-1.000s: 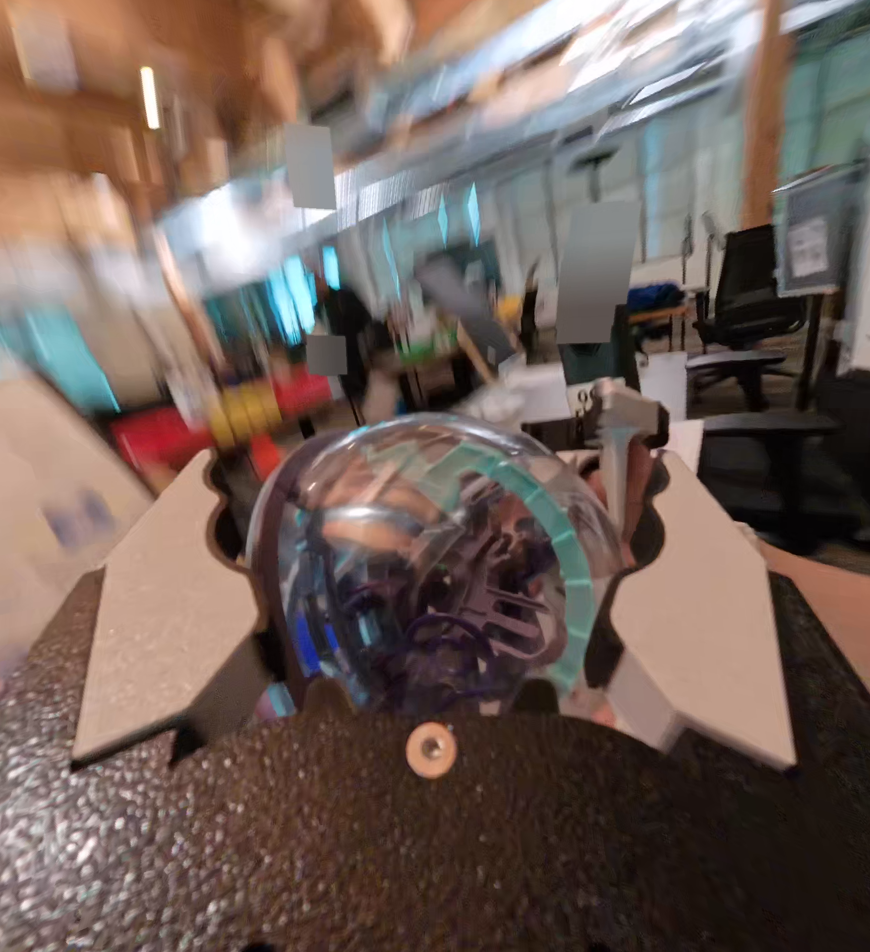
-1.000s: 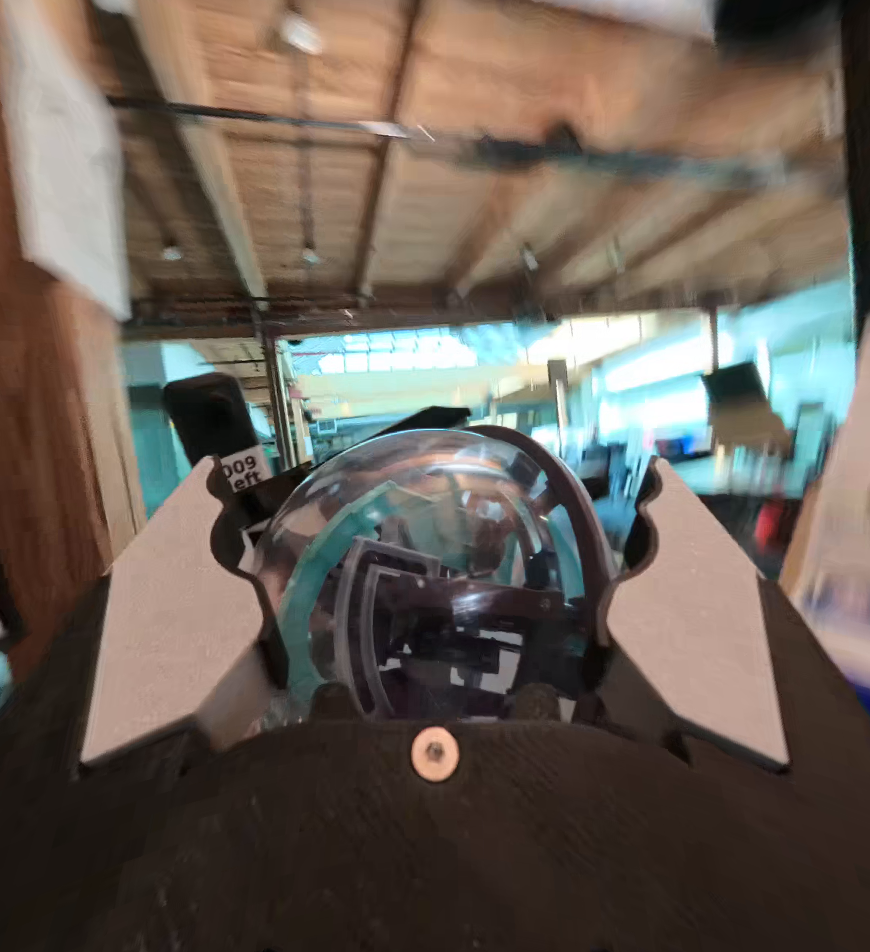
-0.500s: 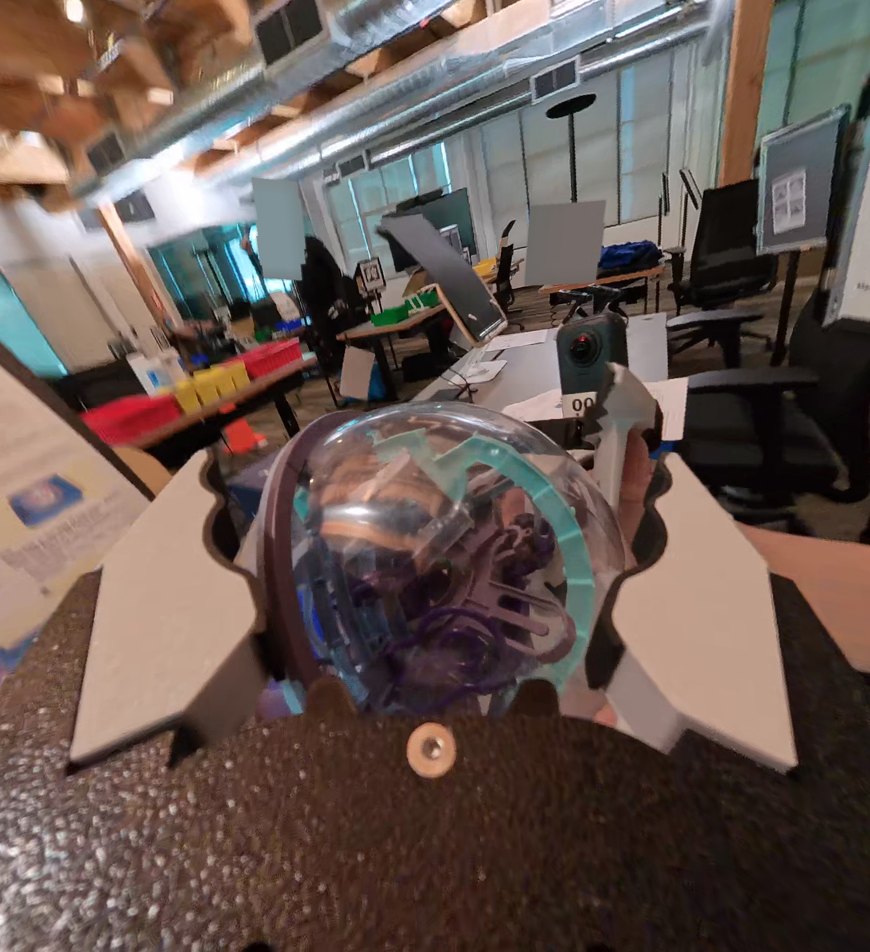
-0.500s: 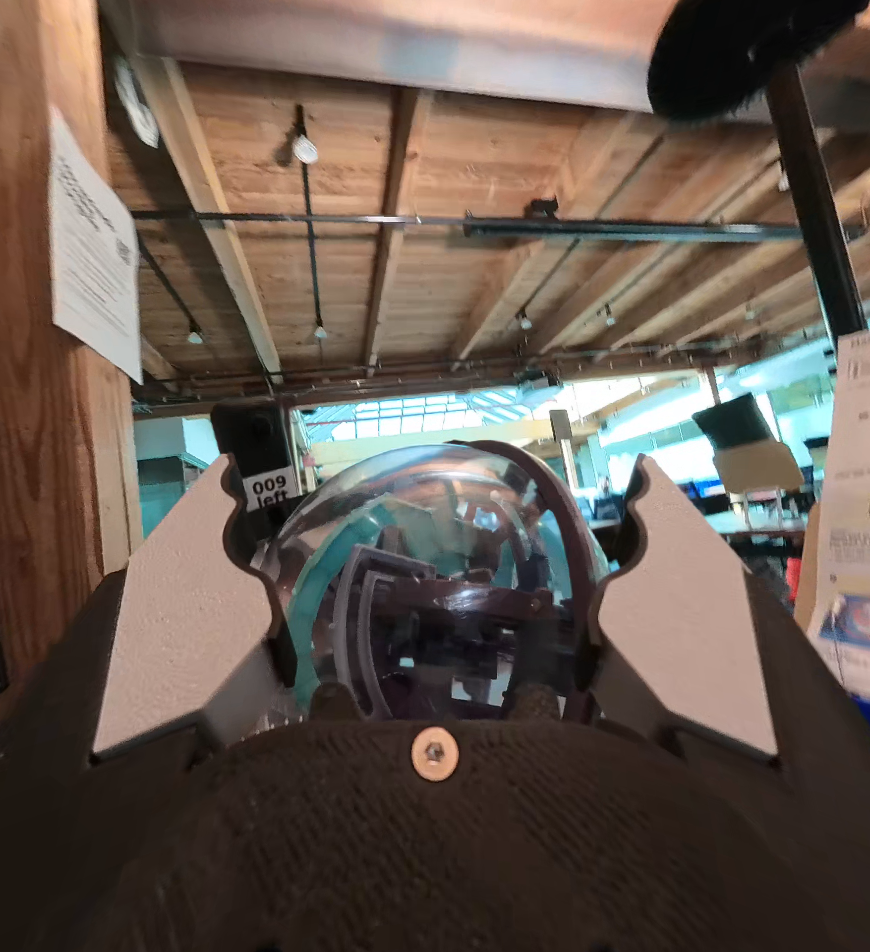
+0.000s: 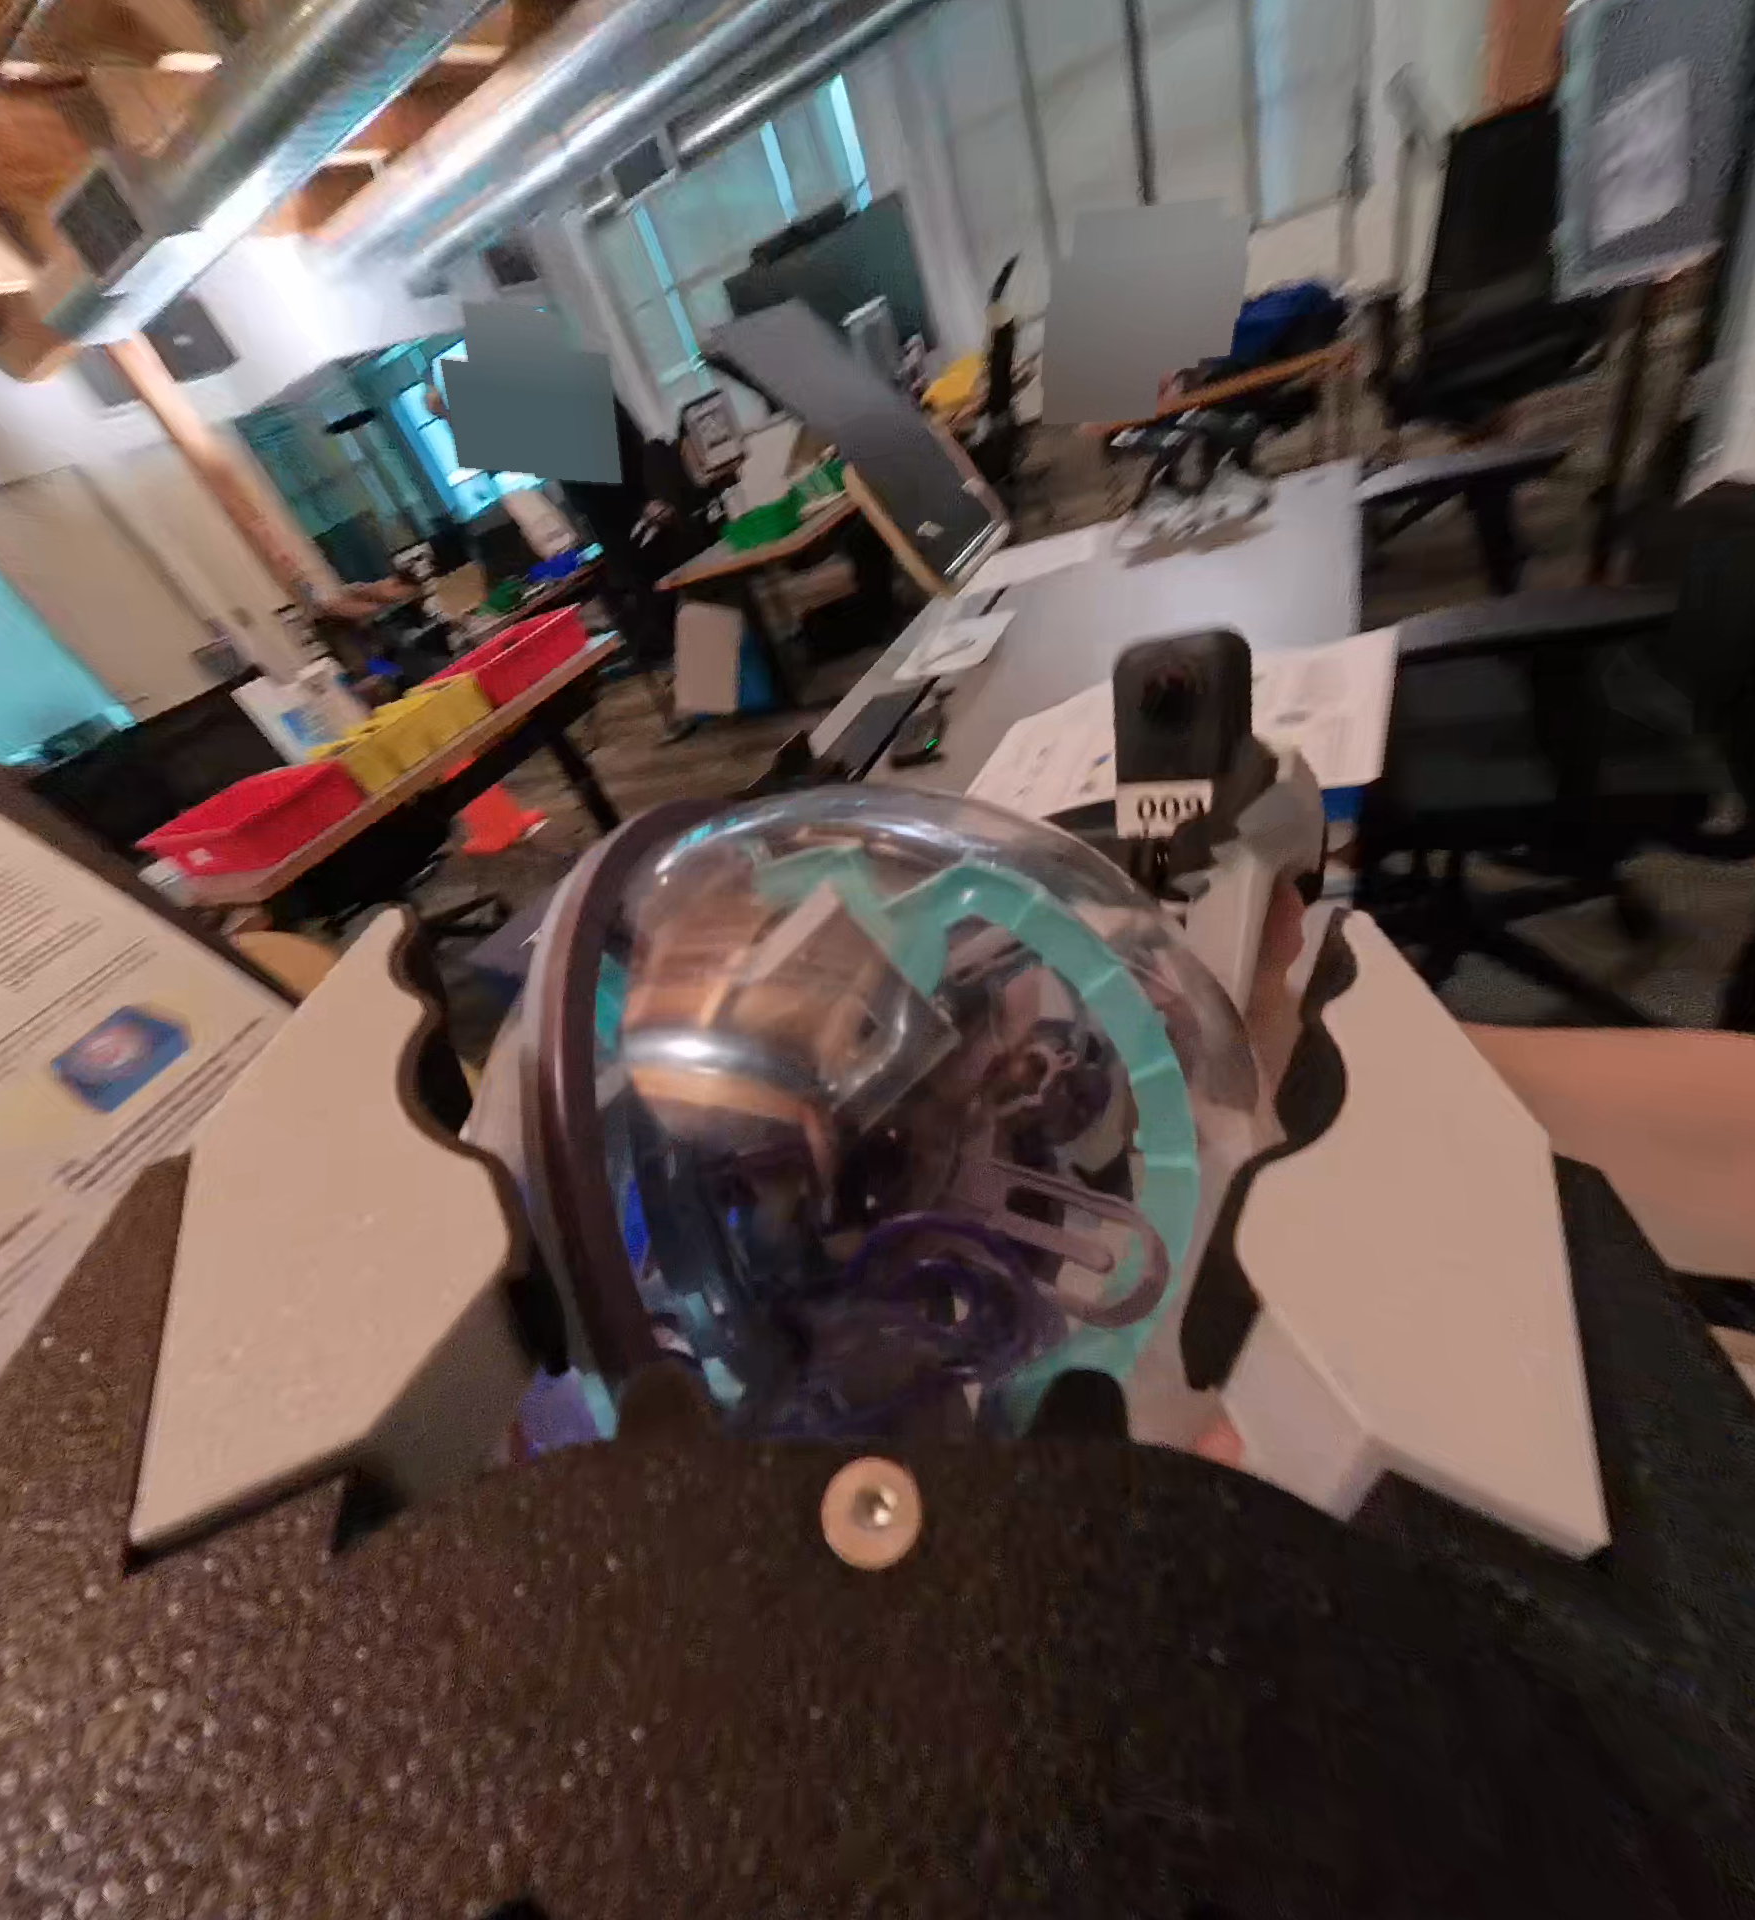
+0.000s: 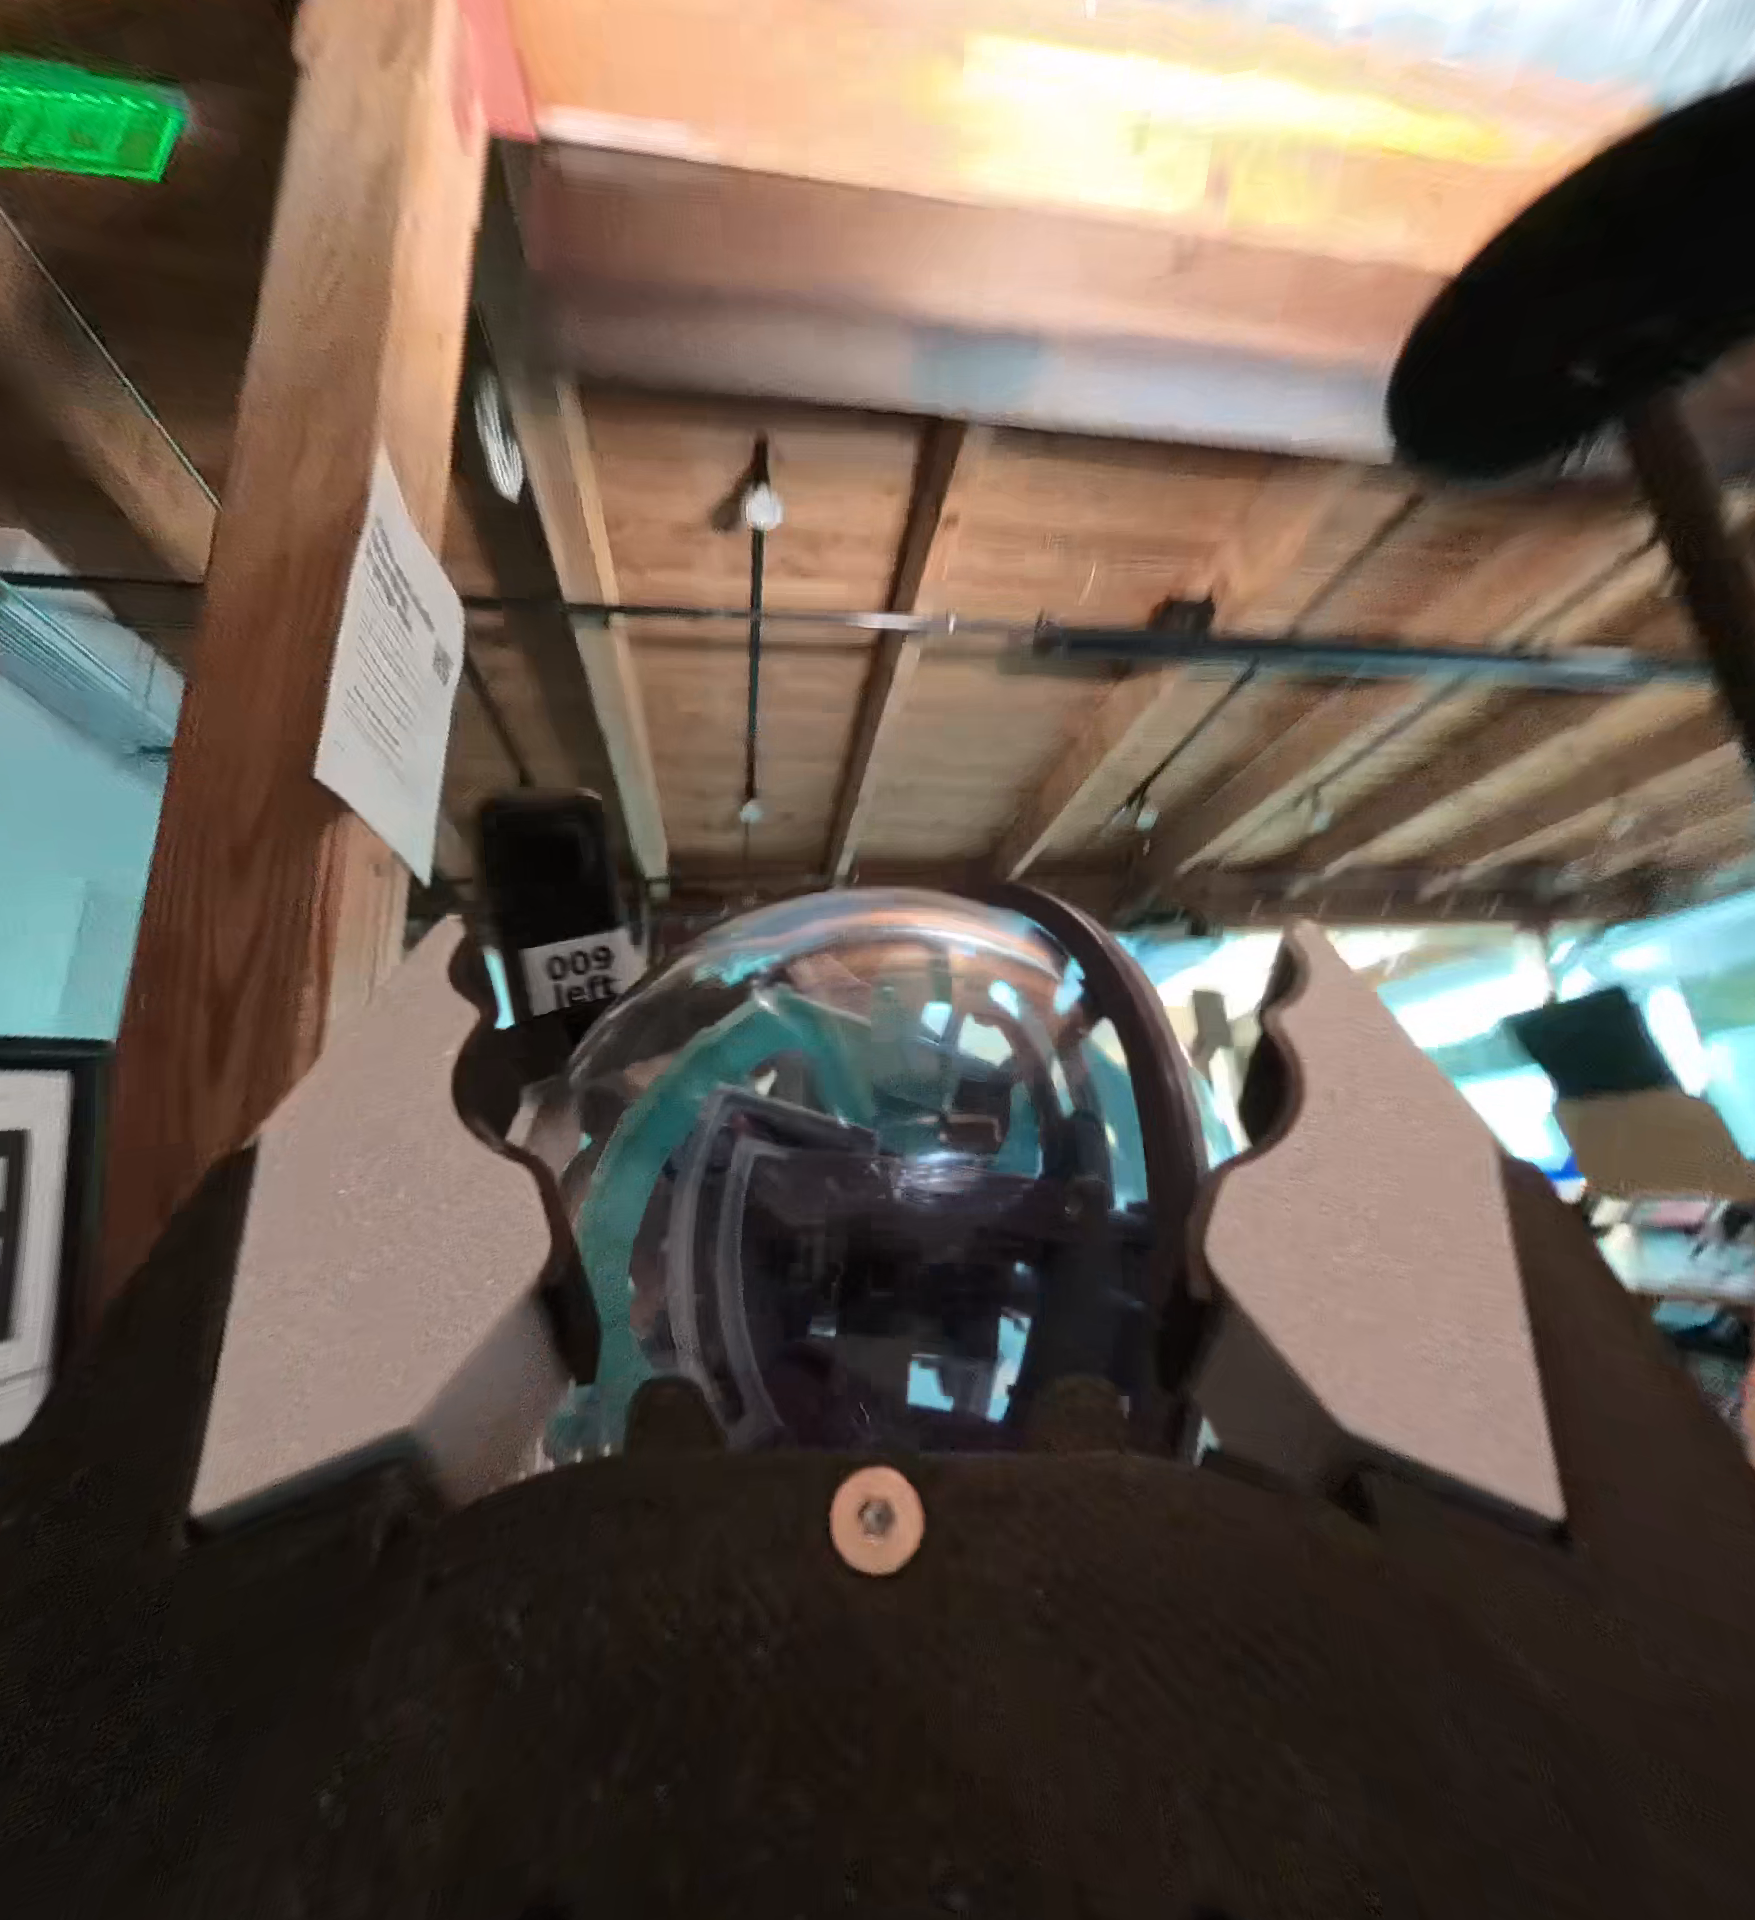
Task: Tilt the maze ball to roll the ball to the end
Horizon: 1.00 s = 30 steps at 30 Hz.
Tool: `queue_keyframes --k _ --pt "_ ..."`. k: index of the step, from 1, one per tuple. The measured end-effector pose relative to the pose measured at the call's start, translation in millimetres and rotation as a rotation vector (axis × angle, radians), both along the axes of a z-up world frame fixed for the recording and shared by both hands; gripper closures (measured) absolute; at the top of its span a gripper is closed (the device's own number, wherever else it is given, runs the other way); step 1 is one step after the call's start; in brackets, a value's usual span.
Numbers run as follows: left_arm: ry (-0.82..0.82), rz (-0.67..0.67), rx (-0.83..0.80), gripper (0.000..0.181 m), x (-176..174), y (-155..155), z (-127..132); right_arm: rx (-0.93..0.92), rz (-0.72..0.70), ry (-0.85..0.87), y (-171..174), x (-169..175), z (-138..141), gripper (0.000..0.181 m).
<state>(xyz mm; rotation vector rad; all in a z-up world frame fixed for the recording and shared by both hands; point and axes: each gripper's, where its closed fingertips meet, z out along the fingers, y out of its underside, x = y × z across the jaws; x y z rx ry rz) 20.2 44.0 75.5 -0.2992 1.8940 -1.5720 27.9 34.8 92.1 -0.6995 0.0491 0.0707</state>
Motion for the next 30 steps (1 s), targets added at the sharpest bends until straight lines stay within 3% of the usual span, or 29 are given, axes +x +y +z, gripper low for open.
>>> queue_keyframes --k 3,6,19,30 --pt "-0.084 -0.059 0.001 0.030 -14 -2 8 0.038 -0.080 -0.057 -5 -15 1 0.042" --pt "-0.063 -0.007 0.014 0.030 -3 0 7 0.044 -0.013 0.034 -2 3 3 0.039" --pt "-0.112 -0.034 0.009 0.030 -10 -4 5 0.065 -0.033 0.013 -10 -2 2 0.043" --pt "-0.362 -0.102 0.082 0.030 -54 -23 32 0.183 -0.049 -0.179 -38 -45 32 0.048"
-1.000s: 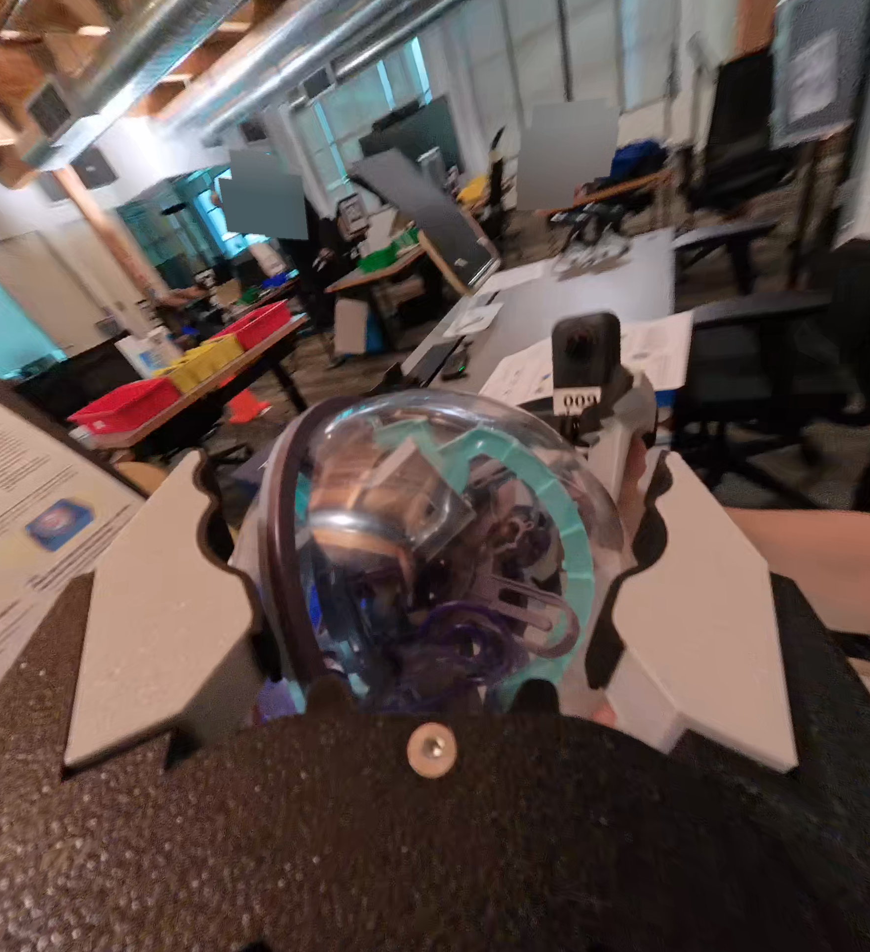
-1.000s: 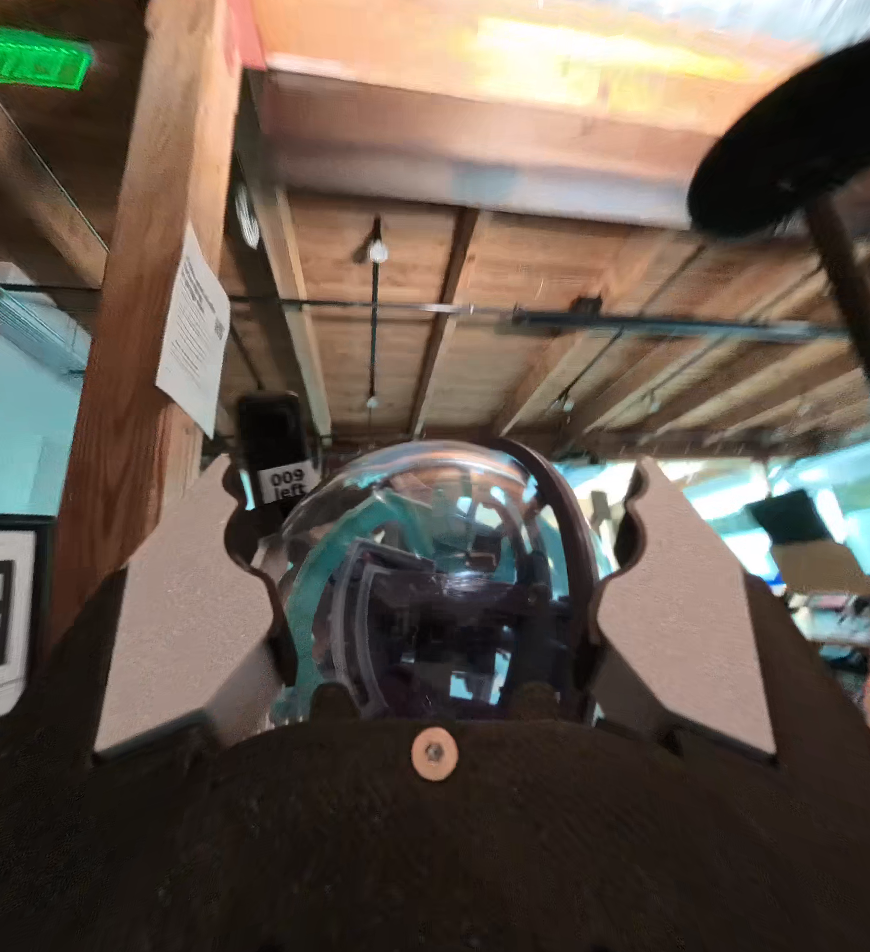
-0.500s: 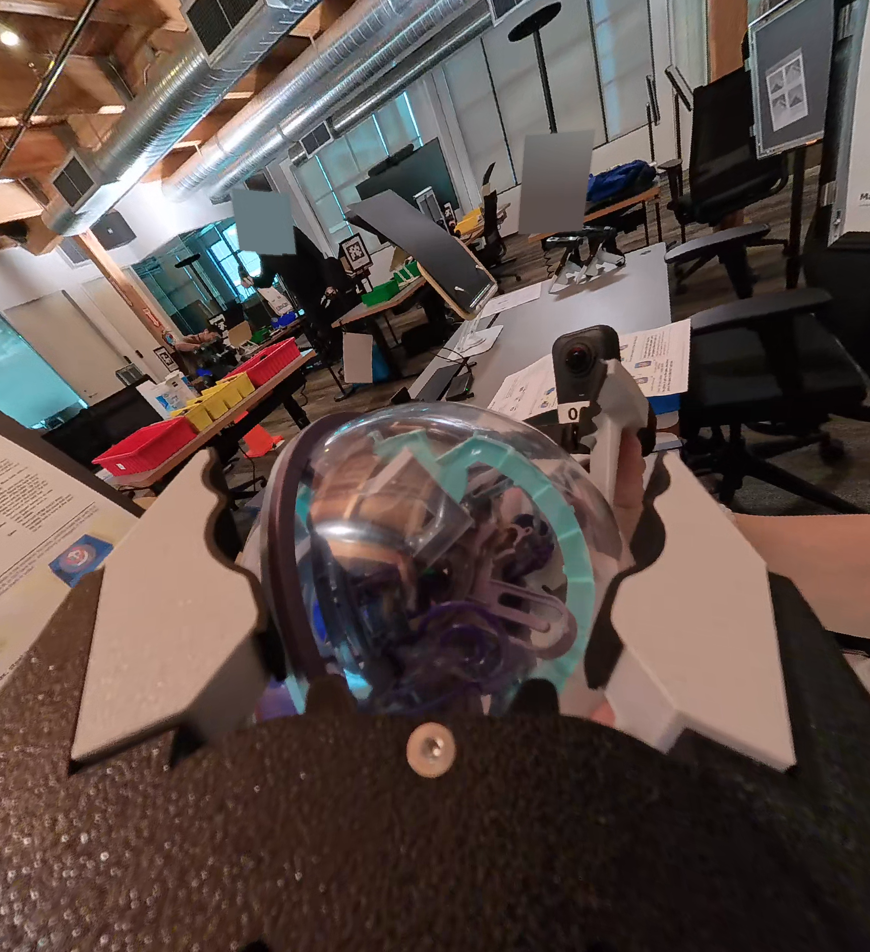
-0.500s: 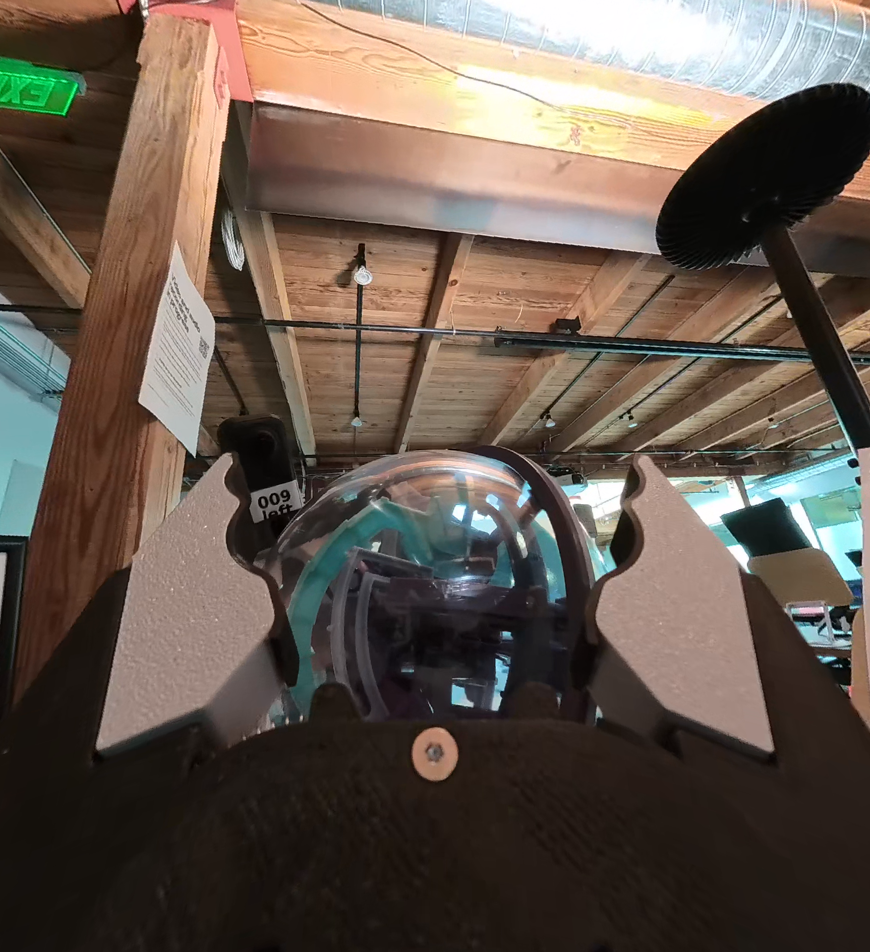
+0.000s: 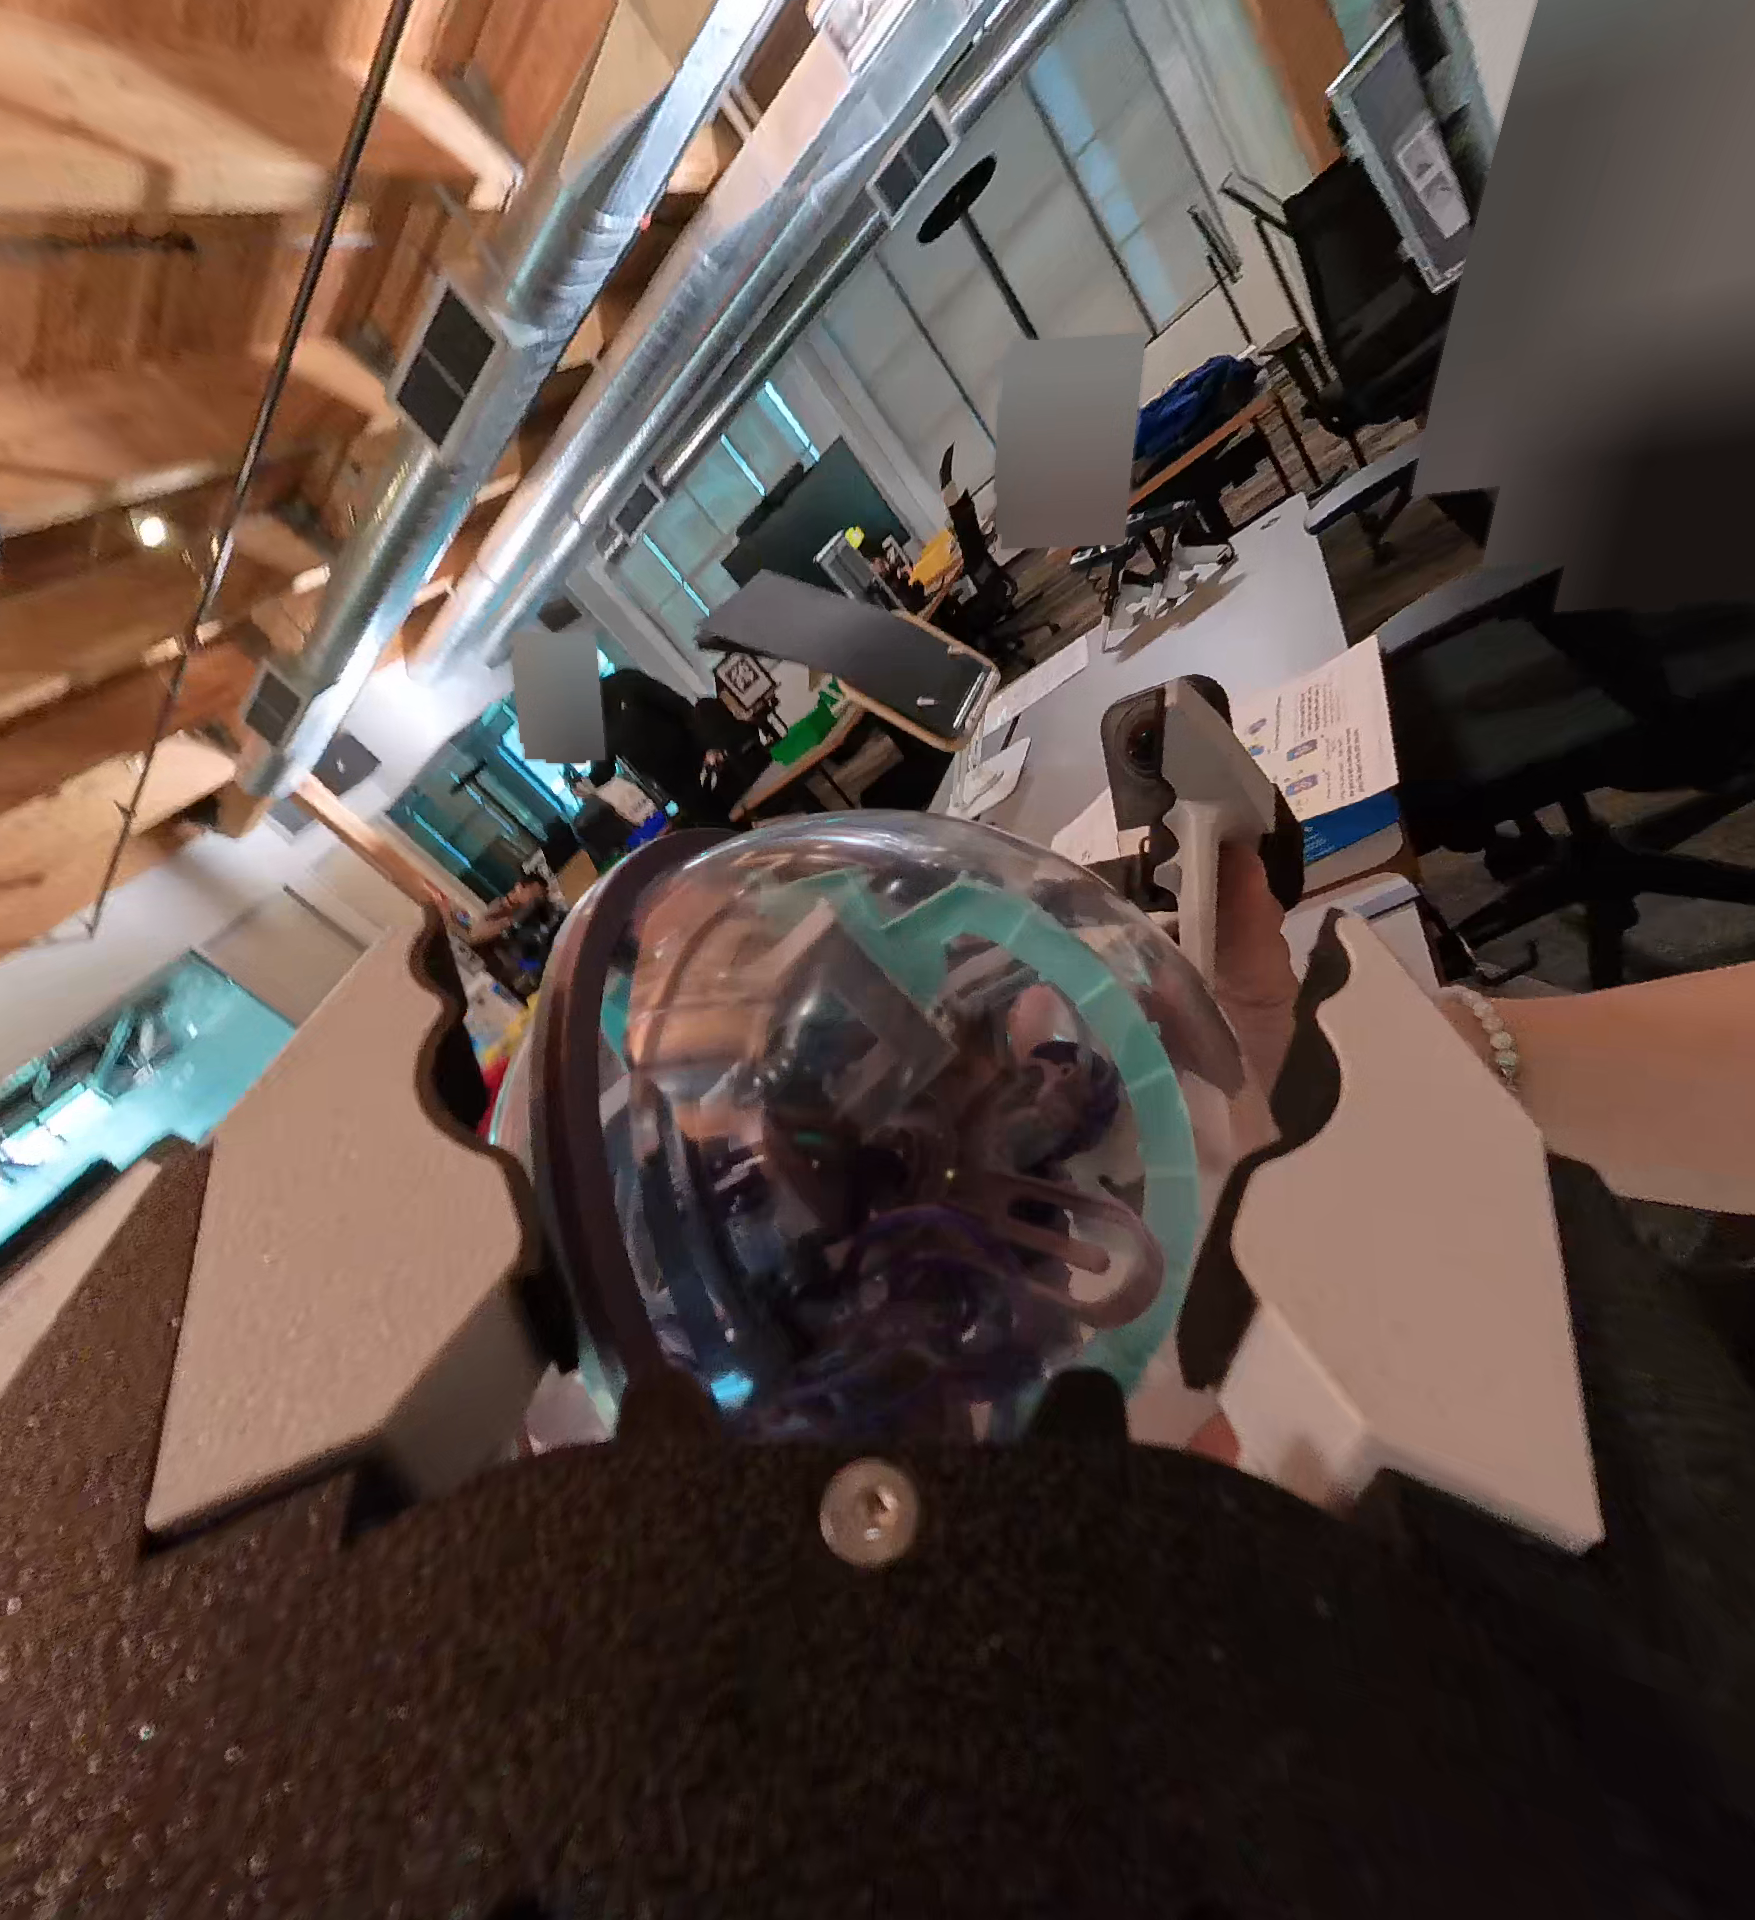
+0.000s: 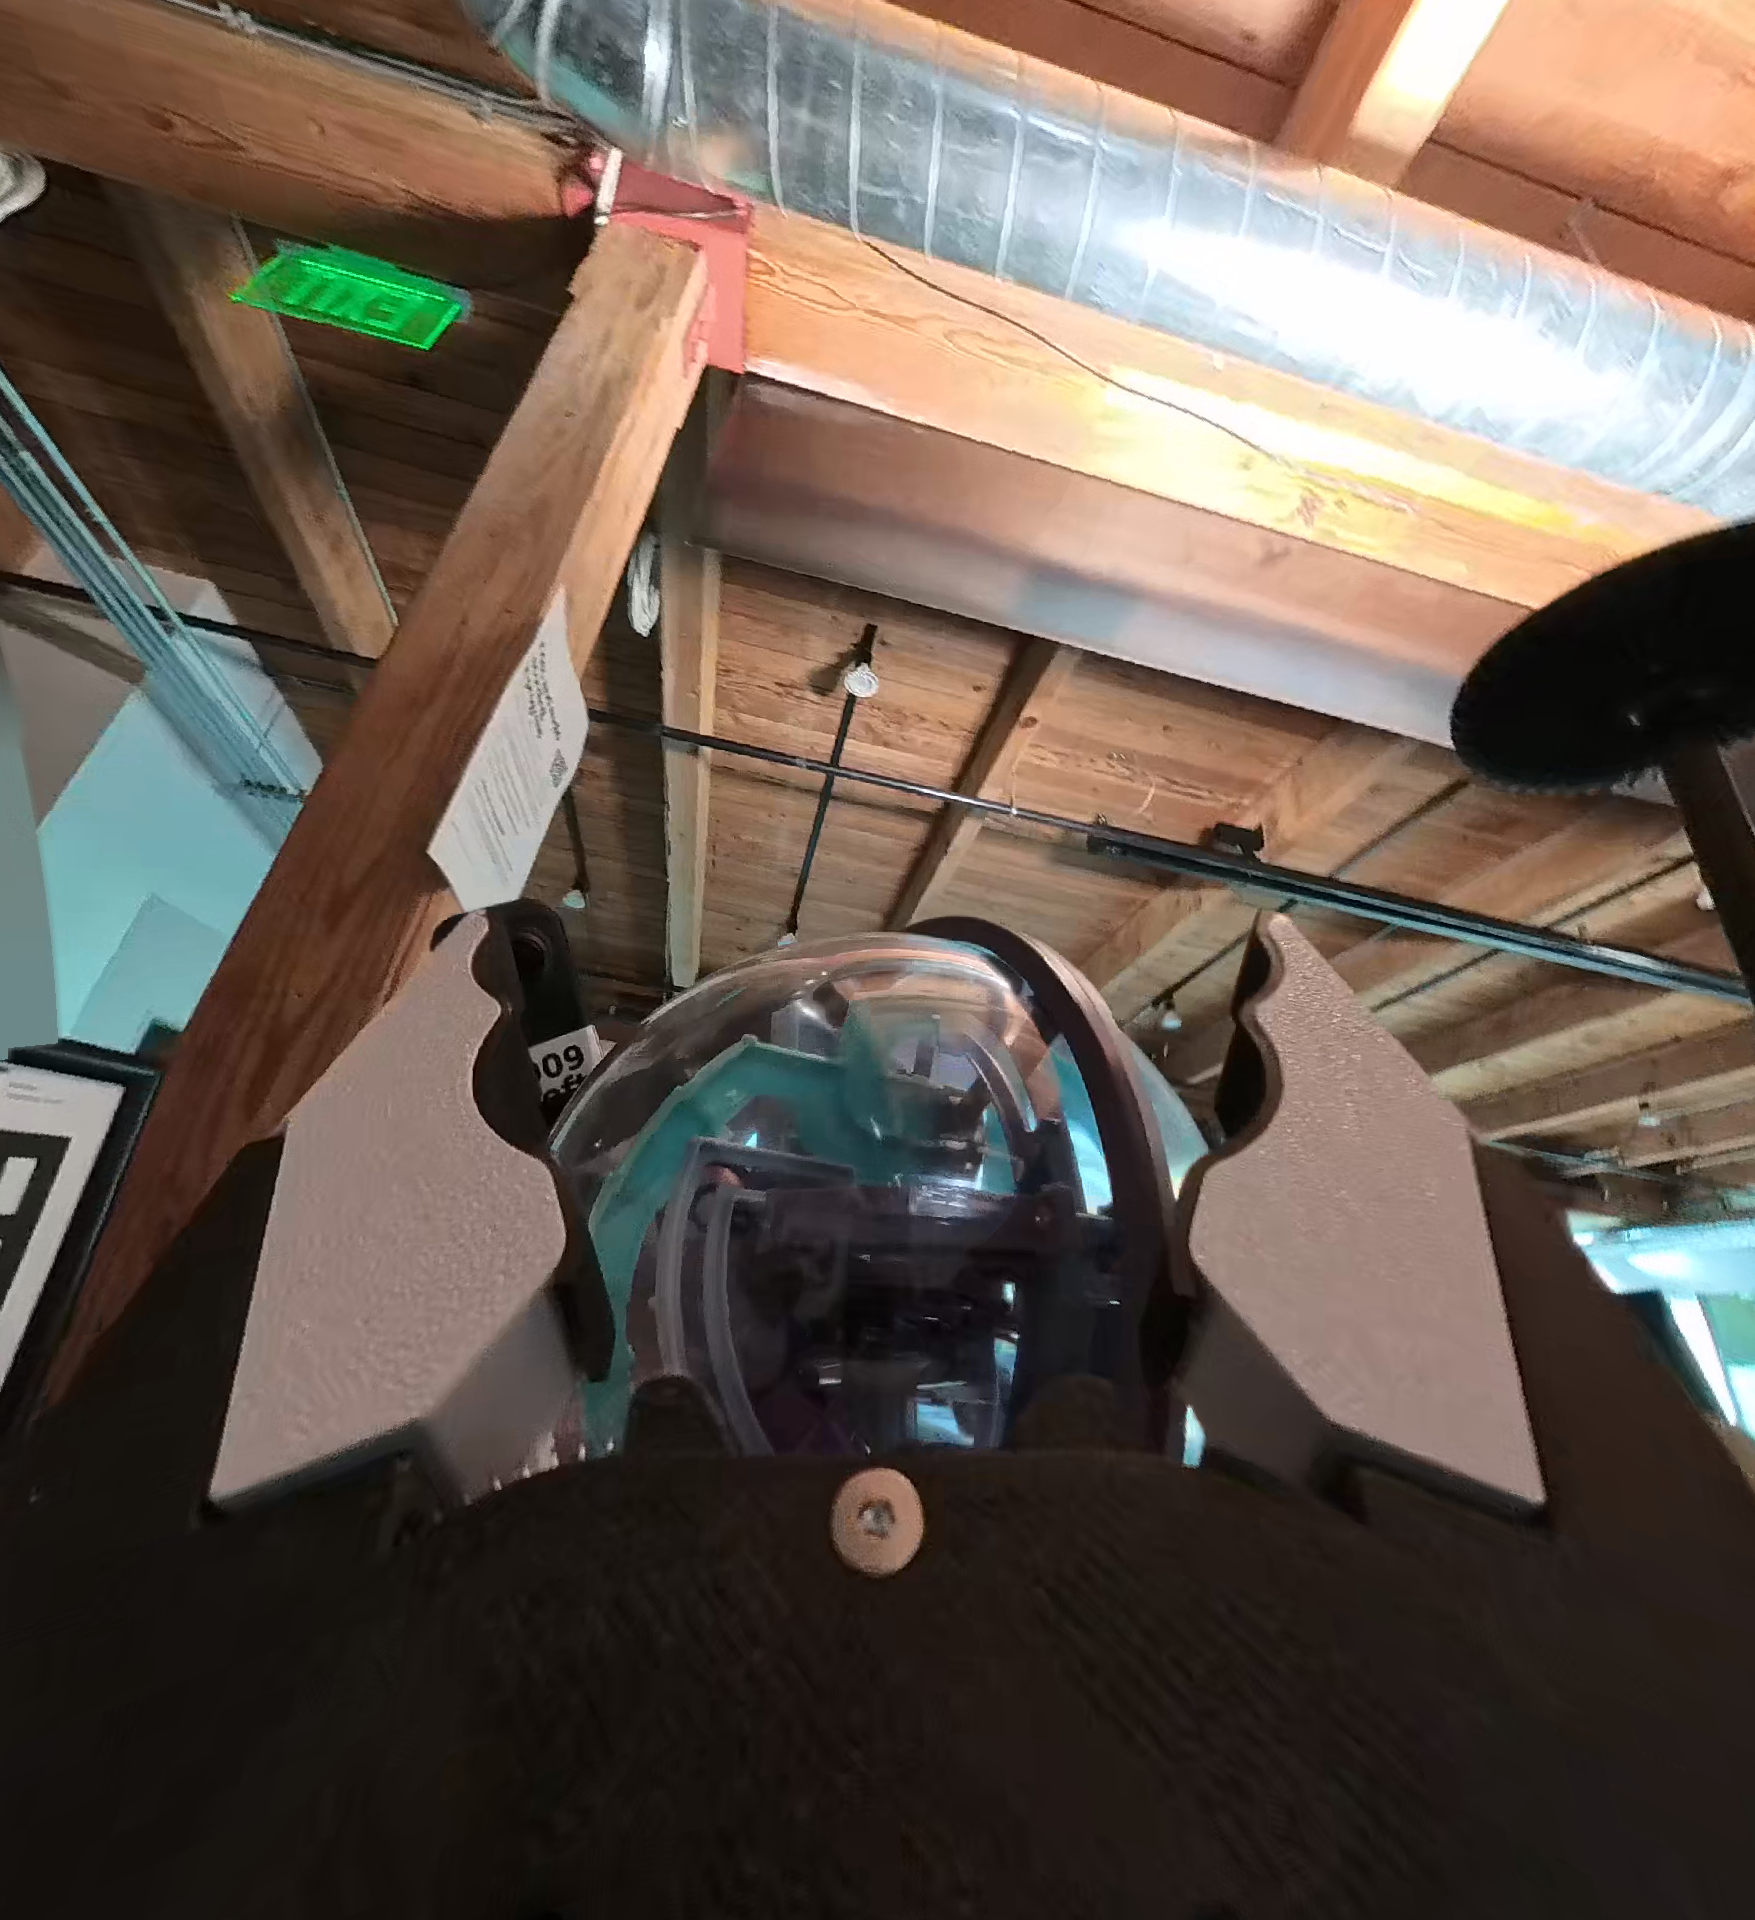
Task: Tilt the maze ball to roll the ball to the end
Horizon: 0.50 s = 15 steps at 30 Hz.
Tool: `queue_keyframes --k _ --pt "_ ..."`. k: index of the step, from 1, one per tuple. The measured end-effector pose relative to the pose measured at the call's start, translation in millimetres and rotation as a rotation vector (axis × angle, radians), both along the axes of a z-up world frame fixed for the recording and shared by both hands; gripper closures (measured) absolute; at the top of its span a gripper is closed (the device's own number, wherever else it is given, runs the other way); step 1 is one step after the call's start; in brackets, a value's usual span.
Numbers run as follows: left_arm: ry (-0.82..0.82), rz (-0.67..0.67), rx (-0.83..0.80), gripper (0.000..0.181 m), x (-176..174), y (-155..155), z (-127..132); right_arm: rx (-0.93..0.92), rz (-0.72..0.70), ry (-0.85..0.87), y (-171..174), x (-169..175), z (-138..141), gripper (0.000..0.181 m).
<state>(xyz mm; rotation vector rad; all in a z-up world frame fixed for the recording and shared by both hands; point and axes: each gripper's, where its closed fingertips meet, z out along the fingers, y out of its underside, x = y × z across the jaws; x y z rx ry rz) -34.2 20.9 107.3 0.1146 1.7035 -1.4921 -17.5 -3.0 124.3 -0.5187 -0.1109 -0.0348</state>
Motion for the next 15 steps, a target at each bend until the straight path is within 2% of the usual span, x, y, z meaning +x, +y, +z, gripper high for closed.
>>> queue_keyframes --k 3,6,7,8,9,10,13,15 --pt "-0.115 -0.053 0.021 0.030 -20 -7 4 0.055 -0.027 -0.091 -13 -20 6 0.051" --pt "-0.264 -0.107 0.043 0.029 -50 -17 9 0.105 -0.116 -0.267 -27 -60 9 0.054" --pt "-0.278 -0.101 0.025 0.032 -44 -14 11 0.060 -0.138 -0.263 -18 -52 8 0.046" --pt "-0.159 -0.057 -0.018 0.035 -14 -6 8 -0.021 -0.116 -0.129 0 -18 7 0.036" --pt "0.028 -0.001 -0.059 0.031 20 4 -1 -0.088 -0.079 -0.001 14 13 0 0.034" --pt "0.147 0.011 -0.081 0.029 34 10 -9 -0.114 -0.065 0.055 19 25 -8 0.037" --pt "0.077 -0.032 -0.086 0.030 22 11 -13 -0.098 -0.108 0.044 19 15 -18 0.038" --pt "0.152 -0.009 -0.123 0.031 35 17 -15 -0.109 -0.080 0.097 22 28 -20 0.038"
